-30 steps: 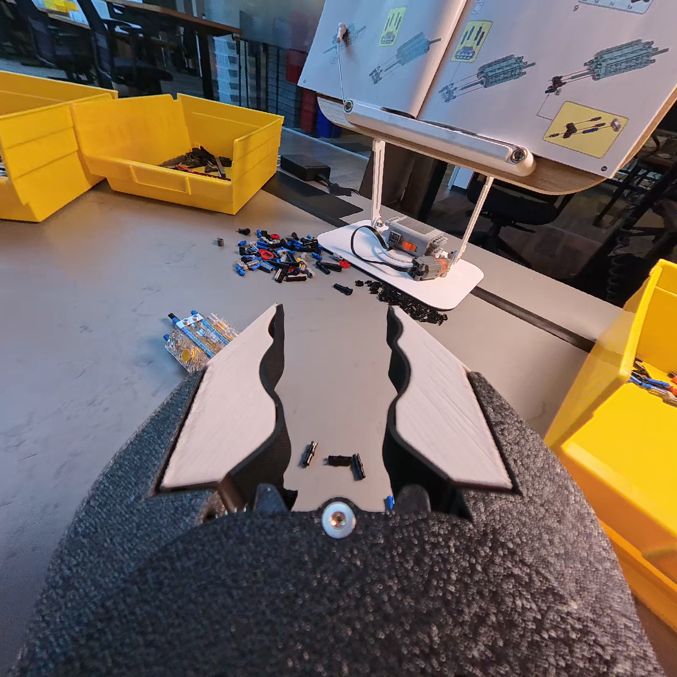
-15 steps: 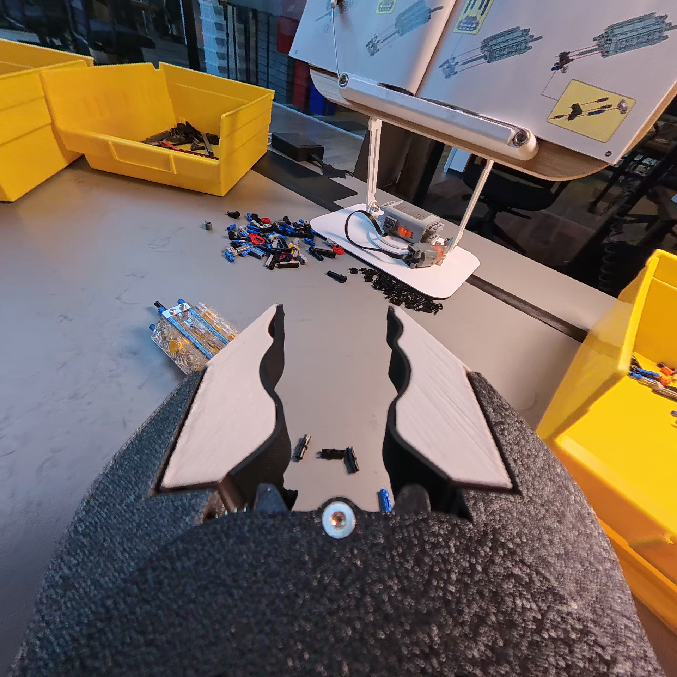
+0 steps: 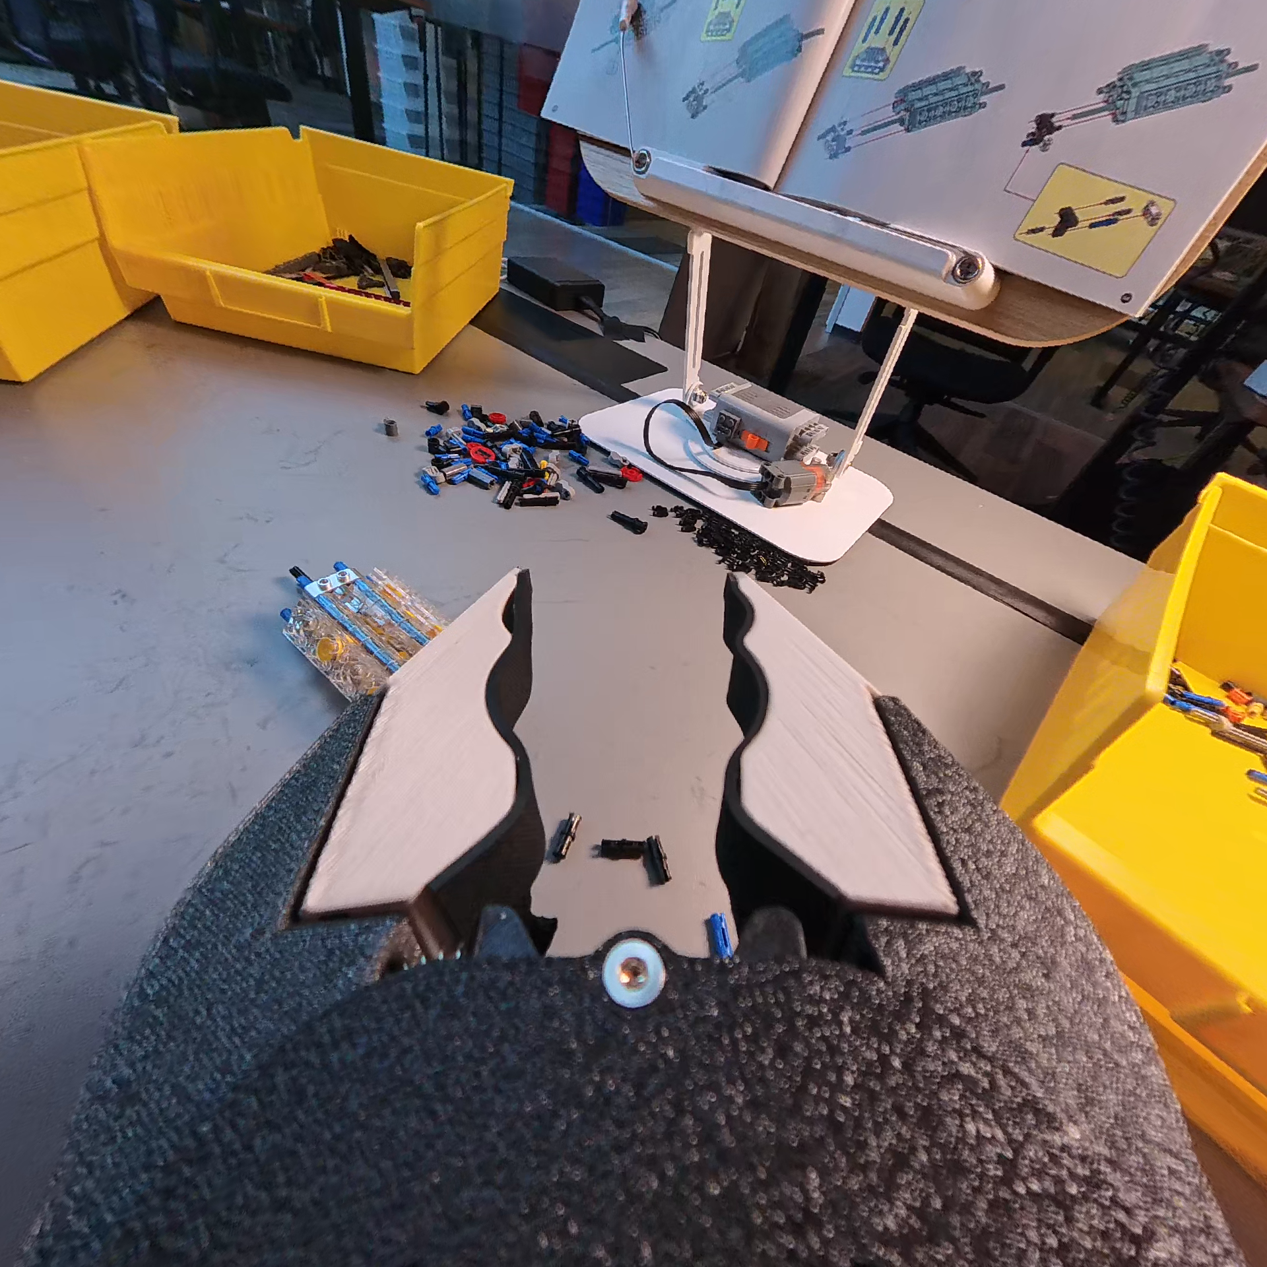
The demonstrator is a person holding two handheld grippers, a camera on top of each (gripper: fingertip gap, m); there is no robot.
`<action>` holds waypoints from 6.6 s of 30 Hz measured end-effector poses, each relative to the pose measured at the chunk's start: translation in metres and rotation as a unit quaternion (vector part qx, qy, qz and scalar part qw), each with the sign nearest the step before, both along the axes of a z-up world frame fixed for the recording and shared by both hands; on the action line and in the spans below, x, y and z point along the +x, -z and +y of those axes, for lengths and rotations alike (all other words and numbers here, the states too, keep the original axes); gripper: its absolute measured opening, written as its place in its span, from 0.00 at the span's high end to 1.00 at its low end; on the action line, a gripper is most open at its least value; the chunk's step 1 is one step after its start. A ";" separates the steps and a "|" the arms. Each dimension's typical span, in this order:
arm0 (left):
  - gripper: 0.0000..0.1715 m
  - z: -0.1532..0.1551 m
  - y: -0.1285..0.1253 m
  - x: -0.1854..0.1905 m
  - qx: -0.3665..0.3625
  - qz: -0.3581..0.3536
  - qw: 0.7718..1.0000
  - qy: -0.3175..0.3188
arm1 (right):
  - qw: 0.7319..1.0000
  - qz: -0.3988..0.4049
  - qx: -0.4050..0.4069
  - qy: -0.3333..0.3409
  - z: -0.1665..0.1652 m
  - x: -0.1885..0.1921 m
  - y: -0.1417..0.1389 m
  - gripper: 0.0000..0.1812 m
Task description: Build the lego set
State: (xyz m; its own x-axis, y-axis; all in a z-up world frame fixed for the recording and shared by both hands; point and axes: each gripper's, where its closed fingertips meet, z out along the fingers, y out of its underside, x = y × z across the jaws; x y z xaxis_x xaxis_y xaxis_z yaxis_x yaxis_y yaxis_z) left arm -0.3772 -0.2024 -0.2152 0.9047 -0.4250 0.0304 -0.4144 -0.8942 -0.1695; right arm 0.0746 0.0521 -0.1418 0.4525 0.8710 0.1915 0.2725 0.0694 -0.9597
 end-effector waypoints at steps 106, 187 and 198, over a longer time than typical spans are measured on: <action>0.86 -0.009 -0.018 -0.051 -0.097 0.069 0.993 -0.016 | 1.000 0.017 0.001 -0.004 -0.003 0.006 -0.004 0.71; 0.97 0.117 -0.078 0.410 0.084 -0.598 0.783 0.151 | 0.920 -0.128 0.127 -0.347 -0.135 -0.036 -0.005 0.73; 0.97 0.107 -0.047 0.428 -0.007 -0.597 0.788 0.151 | 0.875 -0.166 0.163 -0.425 -0.144 -0.039 0.033 0.89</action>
State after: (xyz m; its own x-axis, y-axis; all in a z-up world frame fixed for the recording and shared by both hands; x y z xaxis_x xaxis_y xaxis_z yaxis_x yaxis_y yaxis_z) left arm 0.0509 -0.0954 -0.1684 0.0841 -0.6075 0.7899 -0.1613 -0.7905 -0.5908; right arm 0.0351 -0.0922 -0.1749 -0.4597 0.7400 0.4911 0.2487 0.6381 -0.7287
